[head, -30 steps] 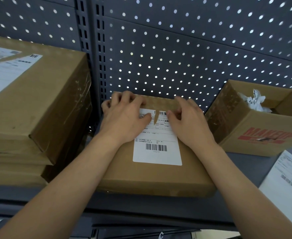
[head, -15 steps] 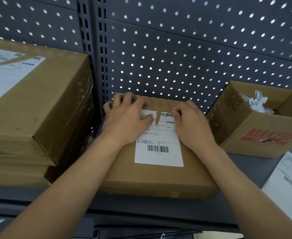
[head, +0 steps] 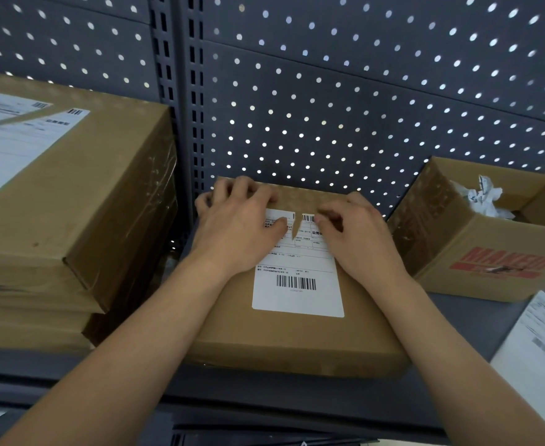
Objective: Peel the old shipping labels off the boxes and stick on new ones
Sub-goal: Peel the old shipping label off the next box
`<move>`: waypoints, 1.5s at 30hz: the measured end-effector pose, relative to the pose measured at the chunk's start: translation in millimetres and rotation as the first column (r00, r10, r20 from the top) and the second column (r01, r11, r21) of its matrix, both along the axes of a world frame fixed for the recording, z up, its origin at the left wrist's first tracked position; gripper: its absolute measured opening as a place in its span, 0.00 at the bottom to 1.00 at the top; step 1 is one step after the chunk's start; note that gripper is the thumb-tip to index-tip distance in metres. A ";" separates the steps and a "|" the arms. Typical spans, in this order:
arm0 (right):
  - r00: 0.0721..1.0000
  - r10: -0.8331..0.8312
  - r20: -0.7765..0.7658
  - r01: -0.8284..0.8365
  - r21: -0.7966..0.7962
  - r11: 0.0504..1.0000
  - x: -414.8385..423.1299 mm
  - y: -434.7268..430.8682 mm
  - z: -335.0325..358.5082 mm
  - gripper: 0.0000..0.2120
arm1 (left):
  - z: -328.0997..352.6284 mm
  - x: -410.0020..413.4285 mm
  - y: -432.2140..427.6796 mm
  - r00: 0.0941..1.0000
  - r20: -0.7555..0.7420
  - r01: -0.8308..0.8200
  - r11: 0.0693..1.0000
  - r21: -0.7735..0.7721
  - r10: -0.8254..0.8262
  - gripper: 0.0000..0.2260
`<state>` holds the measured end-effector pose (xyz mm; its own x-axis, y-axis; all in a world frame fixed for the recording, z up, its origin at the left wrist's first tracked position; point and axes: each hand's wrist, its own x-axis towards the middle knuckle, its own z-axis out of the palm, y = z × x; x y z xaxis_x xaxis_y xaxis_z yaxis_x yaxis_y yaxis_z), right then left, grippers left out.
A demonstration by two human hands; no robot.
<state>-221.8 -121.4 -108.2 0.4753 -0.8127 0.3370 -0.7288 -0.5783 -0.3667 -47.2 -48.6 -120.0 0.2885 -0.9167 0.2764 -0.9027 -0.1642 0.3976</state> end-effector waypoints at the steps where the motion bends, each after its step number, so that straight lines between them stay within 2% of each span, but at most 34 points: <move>1: 1.000 0.011 0.012 -0.011 -0.008 1.000 -0.3 -0.2 -0.2 0.06 | -0.3 -0.1 0.0 1.000 0.001 0.001 1.000 -0.001 -0.001 0.18; 12: 1.000 0.019 -0.011 -0.019 -0.029 0.999 0.5 4.2 2.1 0.05 | 1.3 -0.6 0.5 1.000 0.003 0.002 1.000 0.009 -0.002 0.18; 24: 0.995 0.075 0.072 -0.075 -0.003 0.997 -3.9 6.4 3.3 0.05 | 2.1 -0.5 0.8 1.000 -0.006 0.002 1.000 0.011 -0.001 0.18; 34: 0.989 0.138 0.059 -0.138 -0.003 0.990 -4.4 12.2 7.9 0.05 | -0.4 -0.5 0.5 1.000 -0.008 0.005 1.000 -0.004 -0.005 0.16; 40: 0.979 0.201 -0.014 -0.202 -0.024 0.979 -7.3 22.6 6.6 0.05 | -1.7 0.8 -0.6 1.000 -0.022 0.010 1.000 -0.003 -0.010 0.15; 45: 0.976 0.205 -0.070 -0.212 -0.108 0.971 -9.2 30.6 3.8 0.05 | -1.7 2.2 -1.3 0.999 -0.029 0.015 1.000 0.011 -0.014 0.16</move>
